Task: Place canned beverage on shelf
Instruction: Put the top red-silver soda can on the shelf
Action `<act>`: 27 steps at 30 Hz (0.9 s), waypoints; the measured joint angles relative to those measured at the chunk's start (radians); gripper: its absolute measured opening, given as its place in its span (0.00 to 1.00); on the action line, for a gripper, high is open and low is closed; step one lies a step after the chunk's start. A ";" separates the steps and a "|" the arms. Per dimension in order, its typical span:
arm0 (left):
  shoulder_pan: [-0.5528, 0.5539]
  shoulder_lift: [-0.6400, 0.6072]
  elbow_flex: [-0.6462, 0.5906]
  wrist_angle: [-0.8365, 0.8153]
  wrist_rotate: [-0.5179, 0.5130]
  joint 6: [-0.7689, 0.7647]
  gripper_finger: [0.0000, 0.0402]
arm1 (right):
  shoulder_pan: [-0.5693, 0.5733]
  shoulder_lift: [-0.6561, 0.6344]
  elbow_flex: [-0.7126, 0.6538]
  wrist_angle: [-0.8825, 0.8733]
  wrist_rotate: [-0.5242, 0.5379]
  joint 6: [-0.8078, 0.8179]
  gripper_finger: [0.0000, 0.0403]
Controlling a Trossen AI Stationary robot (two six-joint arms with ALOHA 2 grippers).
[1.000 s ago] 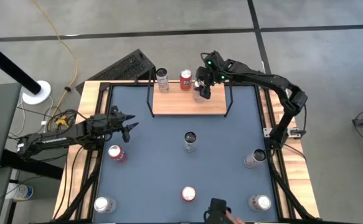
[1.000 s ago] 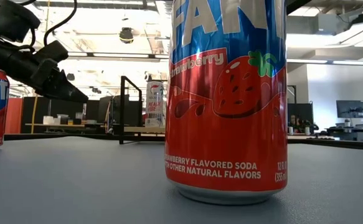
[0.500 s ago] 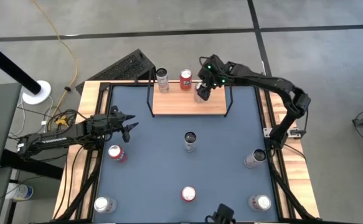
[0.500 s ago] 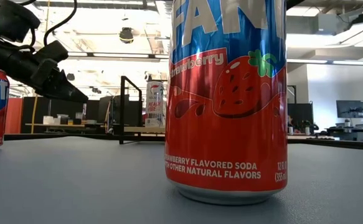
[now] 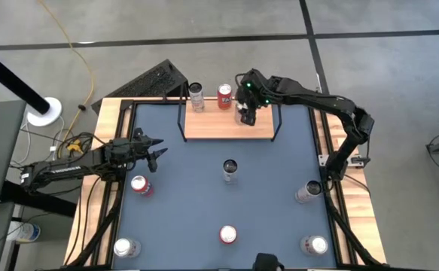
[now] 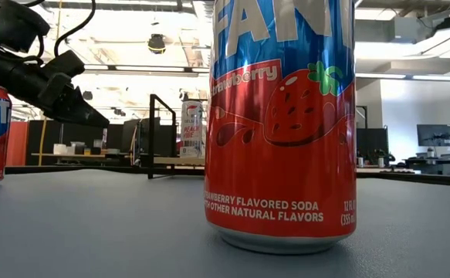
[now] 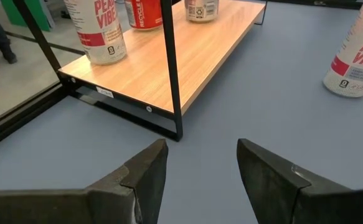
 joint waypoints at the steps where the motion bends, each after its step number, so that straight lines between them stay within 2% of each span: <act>1: 0.000 0.000 0.000 0.000 0.000 0.000 0.46 | -0.001 0.001 0.000 0.002 0.000 -0.015 0.68; 3: 0.000 0.000 0.000 0.000 0.000 0.000 0.46 | -0.012 0.005 0.001 0.006 -0.010 -0.038 0.68; 9: 0.000 0.000 0.000 0.000 0.000 0.000 0.46 | -0.078 0.020 0.001 0.005 -0.142 -0.043 0.68; 15: 0.000 0.000 0.000 0.000 0.000 0.000 0.46 | -0.116 0.035 -0.005 0.017 -0.167 -0.031 0.68; 27: 0.000 0.000 0.000 0.000 0.000 0.000 0.46 | -0.117 0.033 -0.038 0.044 -0.192 0.024 0.68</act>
